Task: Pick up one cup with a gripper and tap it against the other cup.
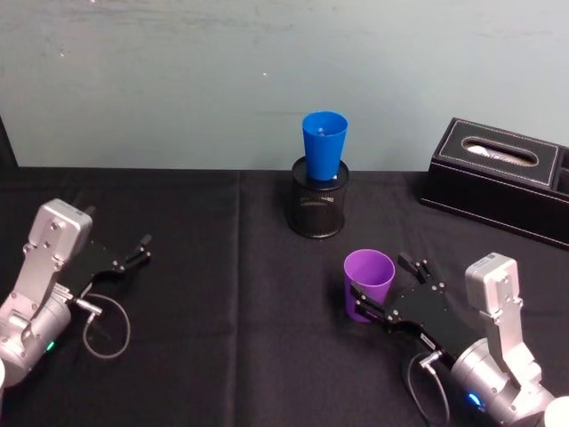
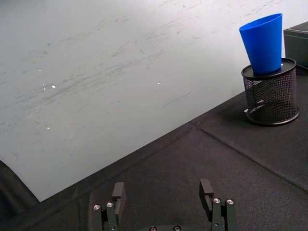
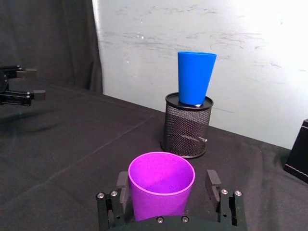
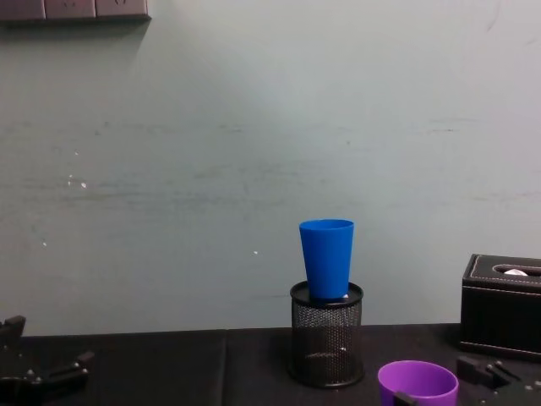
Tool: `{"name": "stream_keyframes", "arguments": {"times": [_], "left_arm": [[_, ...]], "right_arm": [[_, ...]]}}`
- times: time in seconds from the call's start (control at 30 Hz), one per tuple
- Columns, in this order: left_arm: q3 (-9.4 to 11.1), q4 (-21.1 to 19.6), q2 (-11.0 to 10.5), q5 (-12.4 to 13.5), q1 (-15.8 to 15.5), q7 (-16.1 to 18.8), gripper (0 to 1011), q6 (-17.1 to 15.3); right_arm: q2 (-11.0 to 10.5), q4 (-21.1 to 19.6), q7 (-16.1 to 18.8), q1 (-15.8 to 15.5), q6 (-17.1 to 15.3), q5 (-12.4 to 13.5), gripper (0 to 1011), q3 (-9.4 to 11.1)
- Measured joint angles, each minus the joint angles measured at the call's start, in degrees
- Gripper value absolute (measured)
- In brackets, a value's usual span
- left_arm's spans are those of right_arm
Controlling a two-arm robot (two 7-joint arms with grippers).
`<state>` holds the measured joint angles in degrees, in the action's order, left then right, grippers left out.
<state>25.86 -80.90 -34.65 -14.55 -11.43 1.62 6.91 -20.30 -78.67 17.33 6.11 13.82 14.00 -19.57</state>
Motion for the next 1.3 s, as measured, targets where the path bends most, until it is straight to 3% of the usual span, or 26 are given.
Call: {"name": "stream_keyframes", "arguments": {"times": [0.7, 1.3], "left_arm": [[0.0, 0.0, 0.0, 0.0, 0.0, 0.0, 1012, 0.0], [0.0, 0.0, 0.0, 0.0, 0.0, 0.0, 1012, 0.0]], "right_arm": [[2.9, 2.5, 3.9, 1.2, 0.4, -0.5, 1003, 1.5], [4.3, 5.0, 5.1, 2.2, 0.2, -1.3, 1002, 2.5]]}}
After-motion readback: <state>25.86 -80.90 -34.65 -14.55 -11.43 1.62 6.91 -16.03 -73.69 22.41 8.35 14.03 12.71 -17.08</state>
